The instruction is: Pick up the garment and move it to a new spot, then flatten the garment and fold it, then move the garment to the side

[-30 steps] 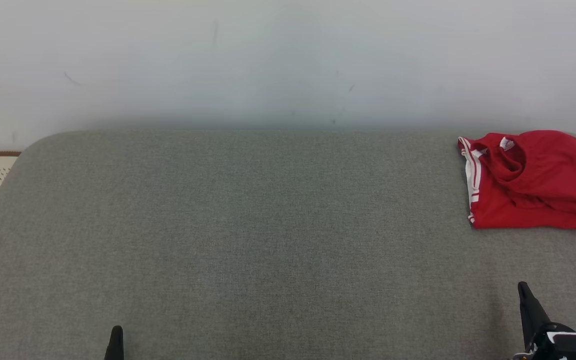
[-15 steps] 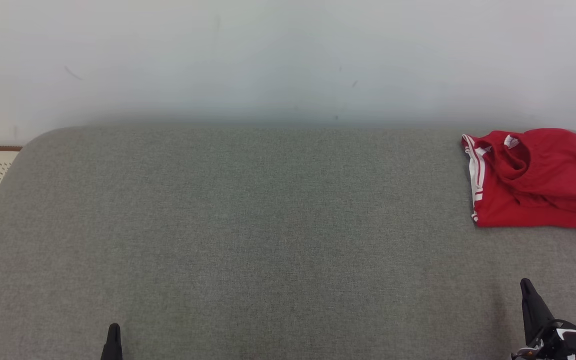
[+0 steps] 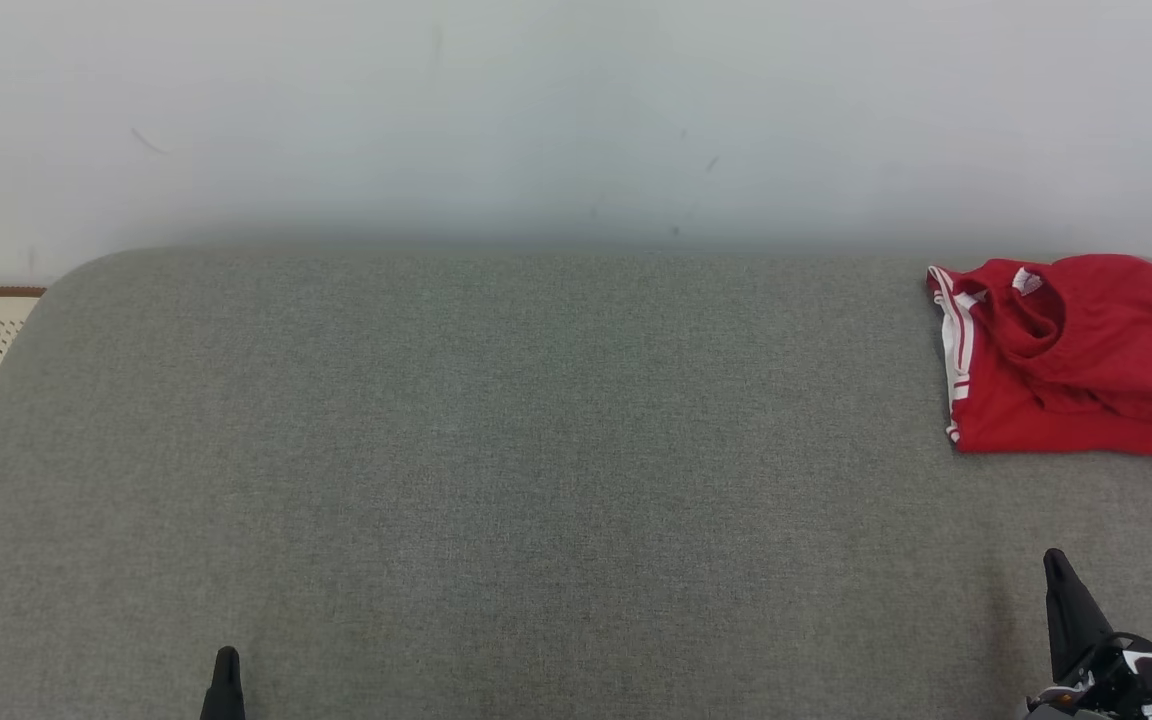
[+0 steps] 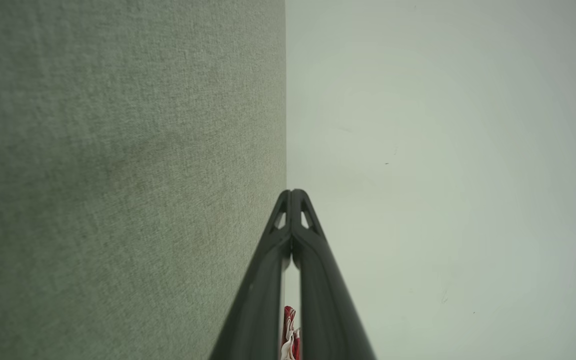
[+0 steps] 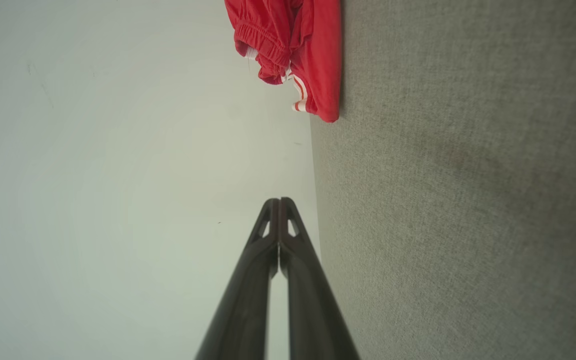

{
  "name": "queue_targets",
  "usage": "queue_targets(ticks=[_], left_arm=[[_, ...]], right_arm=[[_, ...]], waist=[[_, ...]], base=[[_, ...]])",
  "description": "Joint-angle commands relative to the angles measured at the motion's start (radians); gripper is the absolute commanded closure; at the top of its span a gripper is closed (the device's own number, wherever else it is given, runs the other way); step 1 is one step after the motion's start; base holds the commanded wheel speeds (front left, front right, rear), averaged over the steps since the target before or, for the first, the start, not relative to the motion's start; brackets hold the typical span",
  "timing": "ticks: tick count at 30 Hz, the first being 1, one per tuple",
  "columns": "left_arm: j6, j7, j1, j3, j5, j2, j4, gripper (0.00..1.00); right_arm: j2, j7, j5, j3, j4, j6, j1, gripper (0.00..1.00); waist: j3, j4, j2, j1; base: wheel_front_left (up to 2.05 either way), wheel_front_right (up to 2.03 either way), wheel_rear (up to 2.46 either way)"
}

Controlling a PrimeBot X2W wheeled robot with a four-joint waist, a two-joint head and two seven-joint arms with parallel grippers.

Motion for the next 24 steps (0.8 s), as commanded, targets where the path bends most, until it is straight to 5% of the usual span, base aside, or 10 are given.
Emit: queue_targets(ticks=[1, 24], left_arm=[[-0.005, 0.001, -0.008, 0.004, -0.003, -0.001, 0.001, 1.0], [-0.005, 0.001, -0.007, 0.005, -0.002, -0.002, 0.001, 1.0]], right_arm=[[0.001, 0.005, -0.002, -0.002, 0.002, 0.0, -0.002, 1.0], [0.008, 0.012, -0.01, -0.012, 0.002, 0.0, -0.004, 1.0]], waist=[[0.0, 0.0, 0.0, 0.0], [0.0, 0.0, 0.0, 0.0]], base=[[0.0, 0.0, 0.0], [0.0, 0.0, 0.0]])
